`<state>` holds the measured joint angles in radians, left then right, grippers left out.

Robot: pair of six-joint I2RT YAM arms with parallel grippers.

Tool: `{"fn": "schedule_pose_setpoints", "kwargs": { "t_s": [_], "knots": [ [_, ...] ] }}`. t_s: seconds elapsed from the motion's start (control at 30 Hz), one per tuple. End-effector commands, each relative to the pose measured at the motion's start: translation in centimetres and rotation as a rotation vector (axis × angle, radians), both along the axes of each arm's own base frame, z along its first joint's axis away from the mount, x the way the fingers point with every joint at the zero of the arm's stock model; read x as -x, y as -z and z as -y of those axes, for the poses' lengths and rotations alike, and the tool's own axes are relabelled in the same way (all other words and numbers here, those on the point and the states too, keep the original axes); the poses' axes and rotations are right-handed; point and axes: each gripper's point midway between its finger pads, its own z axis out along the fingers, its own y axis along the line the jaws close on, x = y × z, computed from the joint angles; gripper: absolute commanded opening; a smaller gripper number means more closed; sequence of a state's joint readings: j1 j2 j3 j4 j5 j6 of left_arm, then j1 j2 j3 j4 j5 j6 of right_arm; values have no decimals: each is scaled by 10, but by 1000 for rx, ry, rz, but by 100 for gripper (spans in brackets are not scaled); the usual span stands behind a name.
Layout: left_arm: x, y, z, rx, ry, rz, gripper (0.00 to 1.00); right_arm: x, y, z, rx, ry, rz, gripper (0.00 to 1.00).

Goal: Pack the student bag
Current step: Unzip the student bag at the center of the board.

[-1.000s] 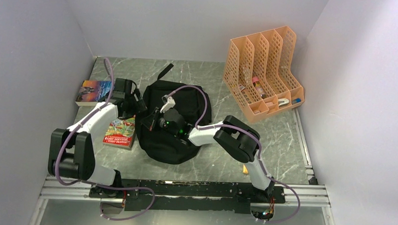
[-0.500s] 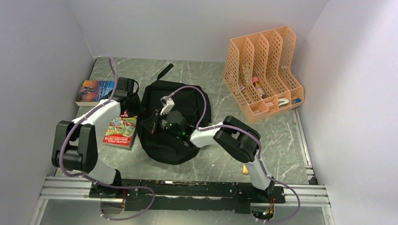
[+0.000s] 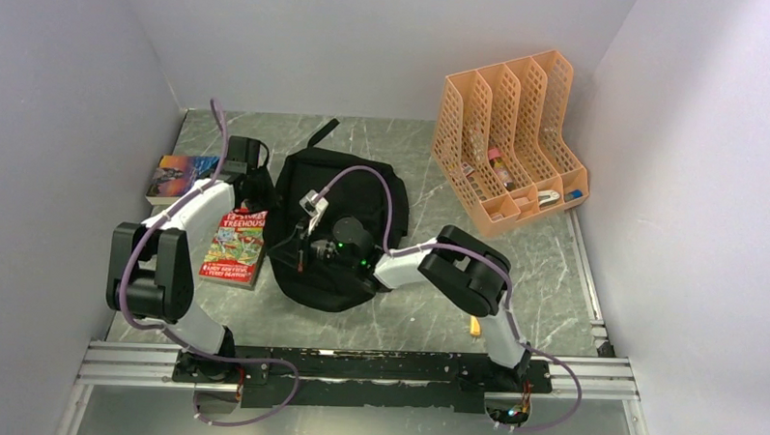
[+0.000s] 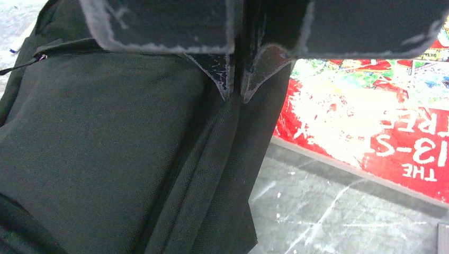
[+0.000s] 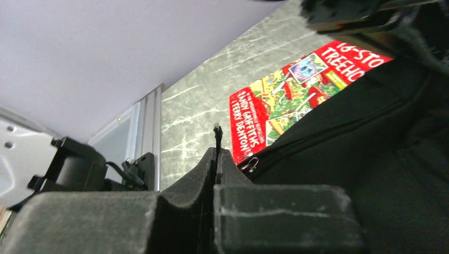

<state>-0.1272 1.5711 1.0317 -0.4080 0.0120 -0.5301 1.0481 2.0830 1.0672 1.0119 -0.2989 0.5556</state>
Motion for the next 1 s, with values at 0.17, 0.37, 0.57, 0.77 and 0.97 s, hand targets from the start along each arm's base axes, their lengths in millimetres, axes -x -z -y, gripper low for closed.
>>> {"fn": "schedule_pose_setpoints", "kwargs": {
  "t_s": [0.17,0.37,0.57,0.77,0.97],
  "knots": [
    [-45,-25,-2,3,-21,100,5,35,-31,13,-38,-155,144,0],
    [-61,-24,-7,-4,-28,99,5,54,-28,28,-9,-232,178,0],
    [-77,-24,-15,-12,-38,100,5,71,-16,46,45,-292,198,0],
    [-84,-20,-23,-24,-42,99,5,84,-5,69,104,-327,226,0],
    [-83,-20,-19,4,-13,98,6,81,-2,76,127,-306,236,0]
  ]
}}
